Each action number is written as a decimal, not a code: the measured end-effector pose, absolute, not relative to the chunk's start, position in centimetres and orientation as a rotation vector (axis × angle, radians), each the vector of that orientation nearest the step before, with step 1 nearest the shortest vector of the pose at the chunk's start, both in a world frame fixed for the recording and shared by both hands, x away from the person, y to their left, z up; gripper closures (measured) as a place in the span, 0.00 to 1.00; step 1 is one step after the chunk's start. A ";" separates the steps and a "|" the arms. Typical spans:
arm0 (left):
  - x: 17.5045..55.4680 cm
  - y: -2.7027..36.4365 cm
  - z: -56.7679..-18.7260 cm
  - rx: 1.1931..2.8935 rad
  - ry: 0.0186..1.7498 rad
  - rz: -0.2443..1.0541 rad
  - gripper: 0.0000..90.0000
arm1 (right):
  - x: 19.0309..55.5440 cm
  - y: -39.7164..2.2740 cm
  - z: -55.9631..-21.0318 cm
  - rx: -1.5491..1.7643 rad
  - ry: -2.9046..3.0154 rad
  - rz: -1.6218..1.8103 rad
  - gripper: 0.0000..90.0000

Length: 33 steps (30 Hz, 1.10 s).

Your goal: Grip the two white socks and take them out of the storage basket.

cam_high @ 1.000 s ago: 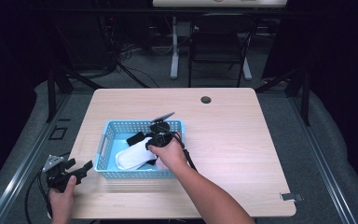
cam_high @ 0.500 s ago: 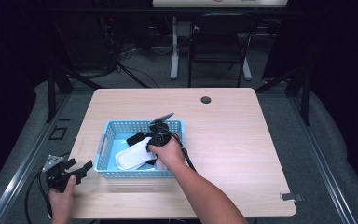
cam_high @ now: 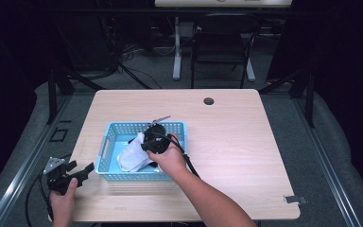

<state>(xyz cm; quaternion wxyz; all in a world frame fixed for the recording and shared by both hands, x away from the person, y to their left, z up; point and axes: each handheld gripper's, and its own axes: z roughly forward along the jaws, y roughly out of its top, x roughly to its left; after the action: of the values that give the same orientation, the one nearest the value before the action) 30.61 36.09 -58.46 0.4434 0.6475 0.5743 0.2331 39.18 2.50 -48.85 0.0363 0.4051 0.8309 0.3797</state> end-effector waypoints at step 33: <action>30.6 36.0 -58.5 1.611 1.428 0.576 0.20 | 31.7 -3.7 -43.7 0.904 2.189 1.422 0.96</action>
<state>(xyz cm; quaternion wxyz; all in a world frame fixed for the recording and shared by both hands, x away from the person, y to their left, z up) 30.62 35.97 -58.49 0.4408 0.6488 0.5753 0.2320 31.72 -3.71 -43.66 0.1886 0.3213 0.7783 0.5054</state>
